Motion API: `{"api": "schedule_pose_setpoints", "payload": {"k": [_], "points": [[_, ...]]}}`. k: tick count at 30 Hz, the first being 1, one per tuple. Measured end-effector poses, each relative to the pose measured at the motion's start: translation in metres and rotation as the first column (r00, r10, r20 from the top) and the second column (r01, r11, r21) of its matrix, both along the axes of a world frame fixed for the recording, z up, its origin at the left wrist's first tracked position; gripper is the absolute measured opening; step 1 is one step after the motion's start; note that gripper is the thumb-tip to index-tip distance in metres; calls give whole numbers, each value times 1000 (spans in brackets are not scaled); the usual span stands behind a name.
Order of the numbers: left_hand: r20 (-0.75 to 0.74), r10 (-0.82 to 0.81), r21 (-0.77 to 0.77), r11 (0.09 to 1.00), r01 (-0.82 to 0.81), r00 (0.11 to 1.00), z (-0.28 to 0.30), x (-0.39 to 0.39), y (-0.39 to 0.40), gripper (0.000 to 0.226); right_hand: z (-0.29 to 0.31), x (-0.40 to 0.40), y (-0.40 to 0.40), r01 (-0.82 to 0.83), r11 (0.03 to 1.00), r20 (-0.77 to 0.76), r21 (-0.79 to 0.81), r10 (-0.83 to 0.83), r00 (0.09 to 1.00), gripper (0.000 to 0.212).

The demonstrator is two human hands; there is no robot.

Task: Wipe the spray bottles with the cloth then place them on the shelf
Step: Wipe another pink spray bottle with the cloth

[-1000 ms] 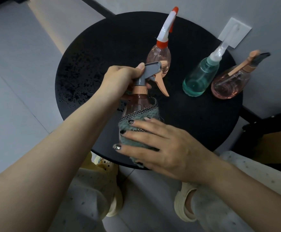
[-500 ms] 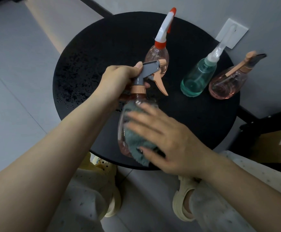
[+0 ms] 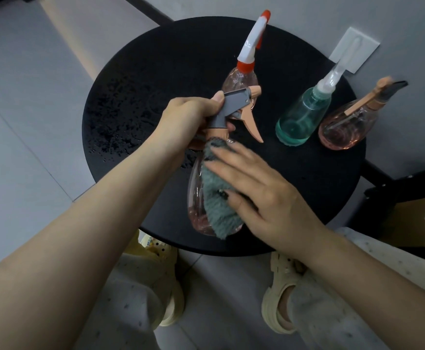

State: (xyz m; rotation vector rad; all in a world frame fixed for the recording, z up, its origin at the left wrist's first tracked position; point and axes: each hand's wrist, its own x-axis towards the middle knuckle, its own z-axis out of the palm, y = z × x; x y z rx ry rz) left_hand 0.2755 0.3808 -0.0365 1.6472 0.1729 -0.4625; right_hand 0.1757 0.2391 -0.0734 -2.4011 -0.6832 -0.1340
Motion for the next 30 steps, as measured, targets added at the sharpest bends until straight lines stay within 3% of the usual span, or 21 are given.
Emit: {"api": "schedule_pose_setpoints", "payload": {"k": [3, 6, 9, 12, 16, 19, 22, 26, 28, 30], "points": [[-11, 9, 18, 1000, -9, 1000, -1, 0, 0, 28, 2, 3, 0, 135, 976, -105, 170, -118, 987, 45], [-32, 21, 3, 1000, -20, 999, 0, 1, 1, 28, 2, 0, 3, 142, 971, -36, 195, -138, 990, 41], [-65, 66, -30, 997, -68, 996, 0, 3, 3, 26, 0, -6, 4, -10, 998, 141, 57, 2, 990, 38], [-63, 84, -17, 996, -85, 994, 1, 5, 5, 24, -4, -10, 5, -214, 960, 298, -183, 262, 918, 35], [-43, 60, -3, 998, -60, 997, 1, 4, 5, 24, -7, -10, 2, -291, 898, 317, -329, 395, 862, 29], [-48, 67, -6, 998, -67, 997, 1, 4, 3, 25, -6, -6, -1, -189, 950, 260, -248, 253, 932, 34], [-60, 58, -24, 998, -60, 997, 0, 3, 1, 27, -1, -3, 0, -31, 999, 105, -30, 34, 994, 38], [-61, 47, -1, 999, -47, 997, 1, 0, 1, 26, 0, 1, 0, 144, 960, -162, 241, -106, 981, 46], [-65, 51, -4, 999, -52, 997, 0, 0, 2, 26, -2, -2, 2, 135, 957, -179, 255, -90, 980, 49], [-64, 52, -3, 999, -52, 997, 0, 1, 3, 26, -4, -5, 5, 50, 985, -87, 166, -35, 996, 47]]}}
